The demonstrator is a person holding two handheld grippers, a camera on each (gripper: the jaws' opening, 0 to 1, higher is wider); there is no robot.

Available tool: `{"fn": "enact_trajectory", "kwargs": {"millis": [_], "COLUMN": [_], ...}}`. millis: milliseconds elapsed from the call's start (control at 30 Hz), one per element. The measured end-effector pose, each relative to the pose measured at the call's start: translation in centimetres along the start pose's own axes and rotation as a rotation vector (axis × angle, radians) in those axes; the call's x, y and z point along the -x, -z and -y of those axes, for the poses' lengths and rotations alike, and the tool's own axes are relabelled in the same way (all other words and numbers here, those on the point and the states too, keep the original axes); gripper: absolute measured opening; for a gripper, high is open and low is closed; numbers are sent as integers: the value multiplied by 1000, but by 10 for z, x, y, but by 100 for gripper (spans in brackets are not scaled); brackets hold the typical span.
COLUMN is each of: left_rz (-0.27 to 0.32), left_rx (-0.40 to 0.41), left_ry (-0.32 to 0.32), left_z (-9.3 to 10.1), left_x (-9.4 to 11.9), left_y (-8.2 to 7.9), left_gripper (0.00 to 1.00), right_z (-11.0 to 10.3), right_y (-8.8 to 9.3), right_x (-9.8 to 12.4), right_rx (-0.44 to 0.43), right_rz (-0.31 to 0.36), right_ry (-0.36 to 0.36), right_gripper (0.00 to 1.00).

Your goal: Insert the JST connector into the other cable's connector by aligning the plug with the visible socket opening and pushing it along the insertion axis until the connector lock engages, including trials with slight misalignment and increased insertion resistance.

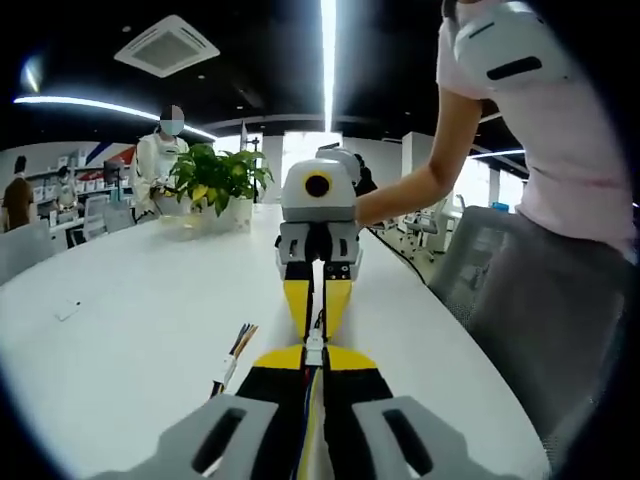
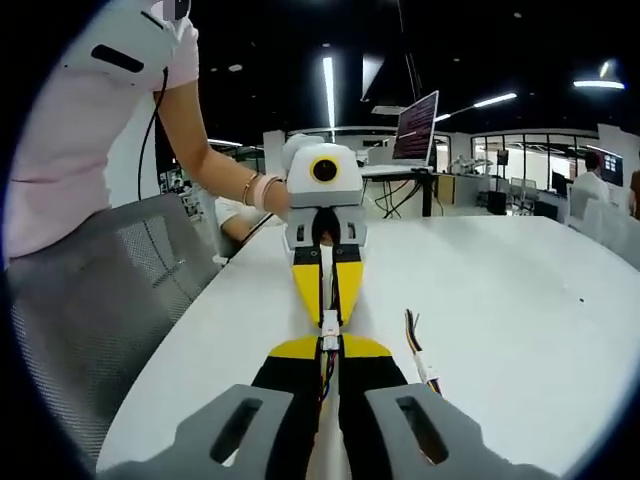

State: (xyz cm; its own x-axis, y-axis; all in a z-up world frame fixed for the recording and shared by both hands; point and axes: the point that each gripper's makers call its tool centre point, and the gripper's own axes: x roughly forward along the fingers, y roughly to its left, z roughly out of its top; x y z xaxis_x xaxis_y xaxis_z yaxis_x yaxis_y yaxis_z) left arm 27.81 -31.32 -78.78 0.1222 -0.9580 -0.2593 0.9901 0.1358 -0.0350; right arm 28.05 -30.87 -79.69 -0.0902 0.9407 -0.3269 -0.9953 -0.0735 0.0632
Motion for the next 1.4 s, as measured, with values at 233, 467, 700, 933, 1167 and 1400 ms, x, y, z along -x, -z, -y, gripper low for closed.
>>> {"fn": "enact_trajectory", "kwargs": {"millis": [233, 467, 700, 933, 1167, 1400], "left_rz": [-16, -14, -18, -26, -37, -34], "left_rx": [-1, 15, 6, 10, 14, 33], "left_ry": [-20, -28, -20, -28, -23, -36], "left_z": [-14, -25, -25, -32, -35, -42], "left_x": [-5, -9, -12, -14, -17, -18], "left_y": [14, 22, 25, 32, 37, 41], "left_gripper": [0, 0, 0, 1, 1, 1], "right_z": [14, 23, 27, 32, 35, 41], "right_y": [13, 23, 29, 35, 41, 44], "right_x": [-4, -4, -6, -8, -9, -10], "right_rx": [13, 10, 17, 15, 29, 25], "right_rz": [-22, -37, -46, -52, -66, -60], "right_ry": [-1, 15, 10, 17, 13, 24], "right_gripper": [1, 2, 2, 2, 2, 2]}}
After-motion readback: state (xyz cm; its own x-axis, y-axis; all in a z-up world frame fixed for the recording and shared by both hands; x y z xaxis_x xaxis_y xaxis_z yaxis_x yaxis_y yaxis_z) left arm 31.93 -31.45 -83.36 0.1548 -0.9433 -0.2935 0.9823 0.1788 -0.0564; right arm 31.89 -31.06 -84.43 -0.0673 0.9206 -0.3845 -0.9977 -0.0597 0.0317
